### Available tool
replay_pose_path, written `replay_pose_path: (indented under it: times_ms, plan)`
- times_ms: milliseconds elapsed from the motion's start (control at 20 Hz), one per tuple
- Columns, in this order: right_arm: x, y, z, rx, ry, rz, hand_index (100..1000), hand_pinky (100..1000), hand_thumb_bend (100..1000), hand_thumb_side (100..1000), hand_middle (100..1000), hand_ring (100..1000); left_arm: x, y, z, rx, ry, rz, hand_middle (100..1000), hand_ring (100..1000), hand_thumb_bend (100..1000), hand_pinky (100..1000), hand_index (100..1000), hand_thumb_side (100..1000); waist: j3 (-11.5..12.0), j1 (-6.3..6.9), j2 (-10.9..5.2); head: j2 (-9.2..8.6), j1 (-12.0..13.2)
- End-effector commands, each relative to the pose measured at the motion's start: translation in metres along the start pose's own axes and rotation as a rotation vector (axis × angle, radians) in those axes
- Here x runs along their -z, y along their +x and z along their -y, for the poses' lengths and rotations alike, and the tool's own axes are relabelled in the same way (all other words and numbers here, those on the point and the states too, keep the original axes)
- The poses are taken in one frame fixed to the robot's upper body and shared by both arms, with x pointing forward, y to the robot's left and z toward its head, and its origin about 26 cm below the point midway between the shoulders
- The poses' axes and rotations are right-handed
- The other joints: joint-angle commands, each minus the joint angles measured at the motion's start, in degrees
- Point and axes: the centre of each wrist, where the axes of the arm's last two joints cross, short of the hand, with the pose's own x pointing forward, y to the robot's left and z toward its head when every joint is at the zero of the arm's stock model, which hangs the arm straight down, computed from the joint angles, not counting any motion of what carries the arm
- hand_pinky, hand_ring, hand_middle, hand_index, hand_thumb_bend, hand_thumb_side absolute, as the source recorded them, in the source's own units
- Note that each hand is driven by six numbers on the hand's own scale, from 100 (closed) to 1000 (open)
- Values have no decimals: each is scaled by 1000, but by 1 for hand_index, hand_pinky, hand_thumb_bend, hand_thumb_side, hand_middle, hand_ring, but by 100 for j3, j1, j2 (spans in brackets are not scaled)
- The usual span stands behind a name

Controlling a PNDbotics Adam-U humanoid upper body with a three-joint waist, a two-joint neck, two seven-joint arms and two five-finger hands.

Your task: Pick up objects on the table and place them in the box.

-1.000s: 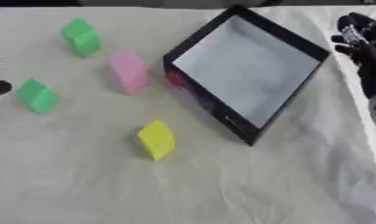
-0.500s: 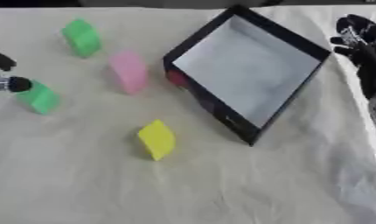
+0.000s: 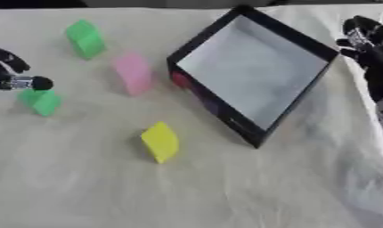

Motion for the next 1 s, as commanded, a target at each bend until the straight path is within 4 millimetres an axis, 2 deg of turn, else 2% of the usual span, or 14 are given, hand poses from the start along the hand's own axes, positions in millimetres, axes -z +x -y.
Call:
replay_pose_path:
  times_ms: [50, 250, 400, 800, 1000]
  plan:
    - [2, 6, 6, -27, -1, 18, 885, 862, 226, 489, 817, 782, 5, -5, -5, 35, 34, -63, 807, 818, 767, 868, 873, 789, -5, 79, -172, 5, 37]
    - [1, 4, 6, -27, -1, 12, 885, 862, 224, 492, 816, 781, 21, -16, 0, 42, 65, -132, 778, 793, 730, 855, 847, 776, -28, 90, -162, 1, 49]
    - [0, 2, 7, -29, -3, 5, 885, 862, 223, 493, 815, 780, 29, -21, 3, 52, 99, -163, 757, 772, 743, 844, 829, 780, -30, 94, -146, 8, 53]
    - [0, 2, 5, -25, 3, 3, 885, 863, 219, 494, 815, 780, 46, -22, 10, 55, 66, -171, 720, 740, 732, 820, 794, 807, -40, 88, -120, 8, 85]
    - [0, 1, 5, -24, 2, 1, 886, 863, 217, 496, 814, 780, 52, -20, 13, 70, 52, -176, 710, 731, 715, 812, 786, 790, -46, 91, -105, 5, 109]
